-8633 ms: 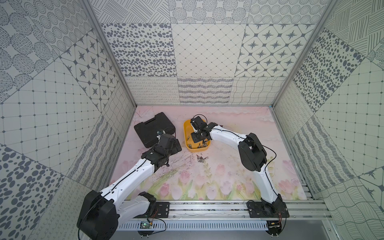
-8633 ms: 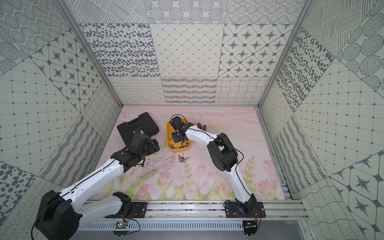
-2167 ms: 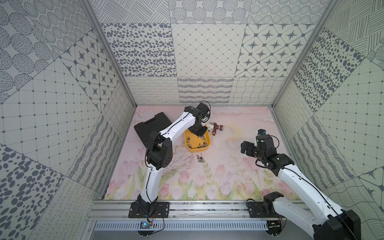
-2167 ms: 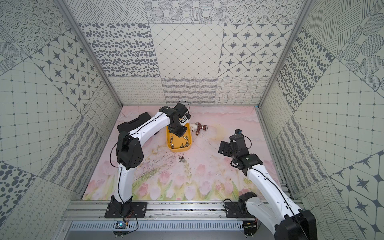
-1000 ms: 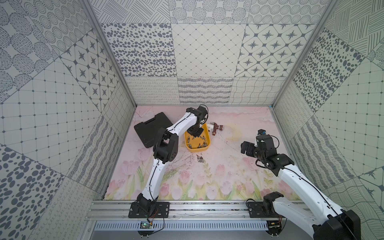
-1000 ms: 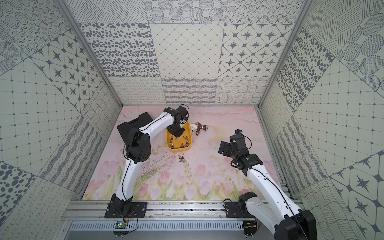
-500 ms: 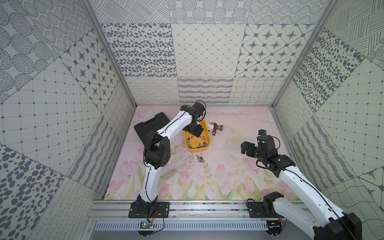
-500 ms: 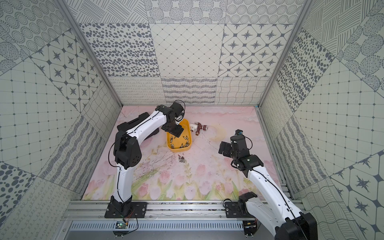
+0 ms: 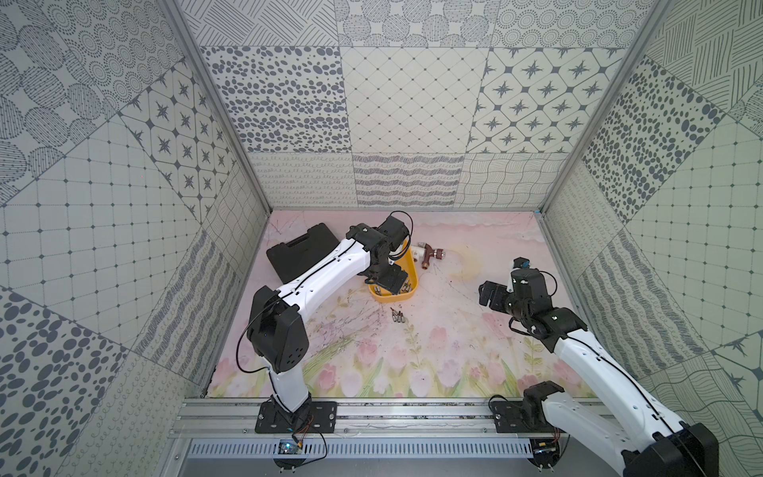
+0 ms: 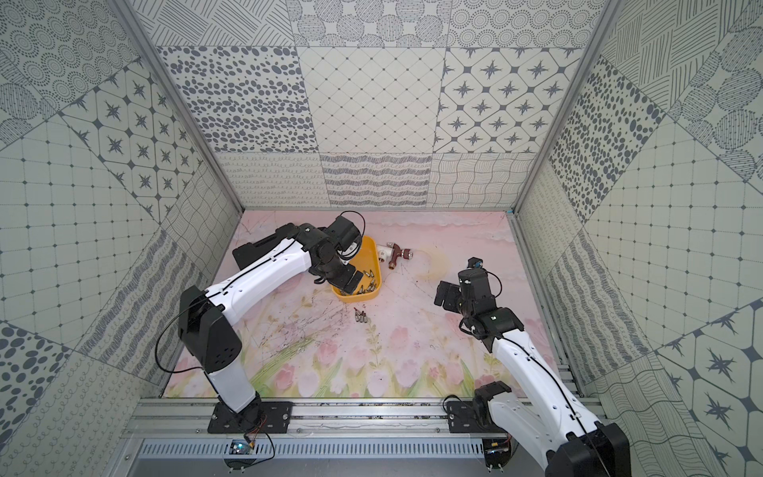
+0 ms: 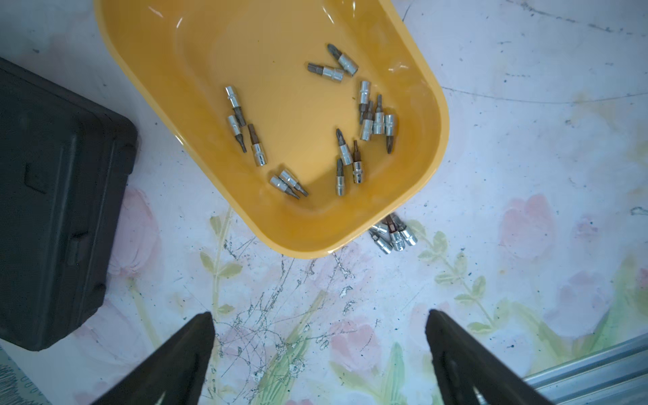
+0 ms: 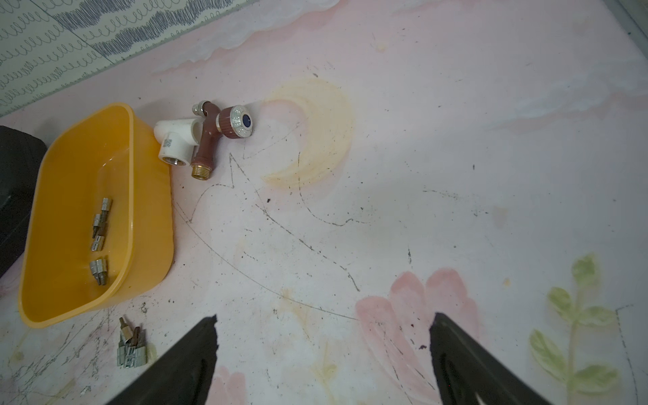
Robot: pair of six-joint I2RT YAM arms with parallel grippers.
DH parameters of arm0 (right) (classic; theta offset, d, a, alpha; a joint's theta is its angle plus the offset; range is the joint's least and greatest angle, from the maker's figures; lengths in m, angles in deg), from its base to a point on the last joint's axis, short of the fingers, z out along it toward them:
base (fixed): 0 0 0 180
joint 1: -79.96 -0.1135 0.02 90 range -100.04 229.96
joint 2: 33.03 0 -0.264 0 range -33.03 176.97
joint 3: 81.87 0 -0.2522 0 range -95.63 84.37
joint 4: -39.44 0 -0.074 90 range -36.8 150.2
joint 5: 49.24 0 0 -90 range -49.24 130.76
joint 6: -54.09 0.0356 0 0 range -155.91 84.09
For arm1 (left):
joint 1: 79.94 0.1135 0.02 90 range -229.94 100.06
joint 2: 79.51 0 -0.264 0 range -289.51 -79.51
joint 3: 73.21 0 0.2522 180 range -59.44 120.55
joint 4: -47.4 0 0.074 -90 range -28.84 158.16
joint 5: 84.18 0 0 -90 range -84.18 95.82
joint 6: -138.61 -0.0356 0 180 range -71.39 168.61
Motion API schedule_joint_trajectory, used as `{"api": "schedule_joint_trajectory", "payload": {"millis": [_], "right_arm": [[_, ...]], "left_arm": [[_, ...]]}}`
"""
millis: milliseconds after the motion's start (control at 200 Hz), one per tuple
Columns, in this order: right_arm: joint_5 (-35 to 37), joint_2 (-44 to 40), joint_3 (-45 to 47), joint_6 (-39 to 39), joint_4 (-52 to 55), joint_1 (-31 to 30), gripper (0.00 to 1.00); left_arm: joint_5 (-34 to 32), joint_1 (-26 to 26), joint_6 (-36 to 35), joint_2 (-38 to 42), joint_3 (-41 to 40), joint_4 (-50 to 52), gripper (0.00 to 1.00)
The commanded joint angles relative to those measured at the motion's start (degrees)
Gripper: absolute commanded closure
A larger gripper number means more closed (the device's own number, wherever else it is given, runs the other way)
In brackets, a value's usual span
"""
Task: Put the bit on the desktop into the storage box
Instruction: Place the screwdriver bit in the storage box, then pick up the screwdriver bit from the center of the board.
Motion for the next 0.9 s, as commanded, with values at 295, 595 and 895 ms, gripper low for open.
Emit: {"api": "schedule_joint_trajectory", "payload": {"millis": [295, 595, 895], "right_arm": [[-1.4, 1.0, 0.8, 0.6, -3.5, 0.4, 0.03], [-1.6, 1.0, 0.9, 0.9, -3.6, 0.4, 0.03], [-1.1, 0.2, 1.4, 0.8, -3.6, 0.5, 0.03]], "left_arm": [[-1.6, -4.4, 33.2, 17.3, -24.0, -10.5, 0.05], [2.2, -4.9, 41.7, 14.9, -27.9, -14.7, 0.2], [3.1, -5.1, 42.0, 8.2, -27.3, -20.3, 0.31]]}}
